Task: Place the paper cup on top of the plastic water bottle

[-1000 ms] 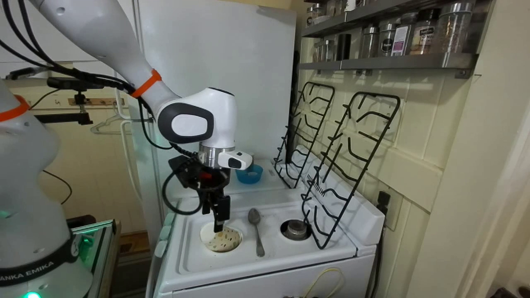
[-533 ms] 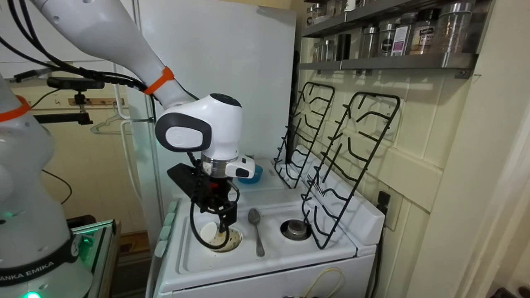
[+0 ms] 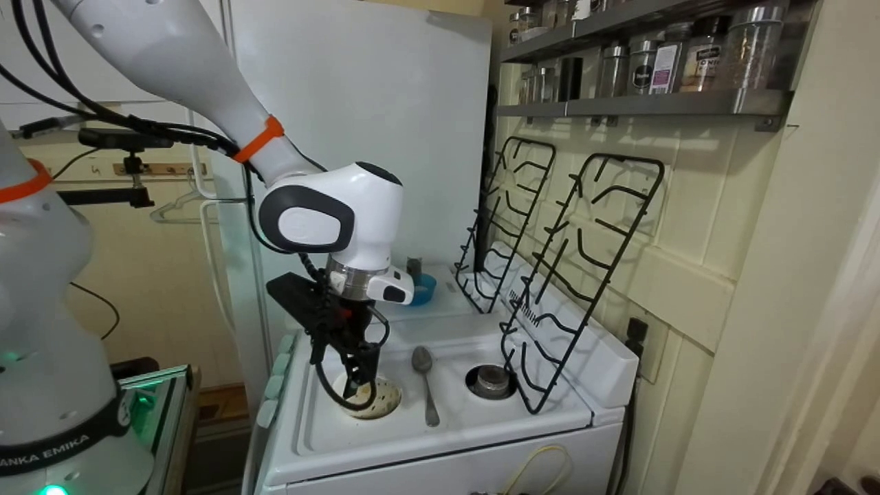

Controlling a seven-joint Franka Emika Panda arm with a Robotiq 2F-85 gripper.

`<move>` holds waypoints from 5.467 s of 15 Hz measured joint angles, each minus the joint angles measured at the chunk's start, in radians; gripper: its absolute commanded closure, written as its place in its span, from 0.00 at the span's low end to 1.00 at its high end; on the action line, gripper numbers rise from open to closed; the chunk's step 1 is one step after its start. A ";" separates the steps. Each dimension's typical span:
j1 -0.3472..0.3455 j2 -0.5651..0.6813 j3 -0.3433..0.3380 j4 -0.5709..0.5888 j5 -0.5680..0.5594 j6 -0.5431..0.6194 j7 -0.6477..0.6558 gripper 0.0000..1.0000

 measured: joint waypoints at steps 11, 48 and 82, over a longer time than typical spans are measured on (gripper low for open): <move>-0.031 0.017 0.089 0.000 -0.121 -0.012 0.343 0.00; -0.046 0.074 0.068 0.016 -0.031 0.106 0.250 0.62; -0.107 0.075 -0.109 0.721 0.626 -1.149 0.305 0.37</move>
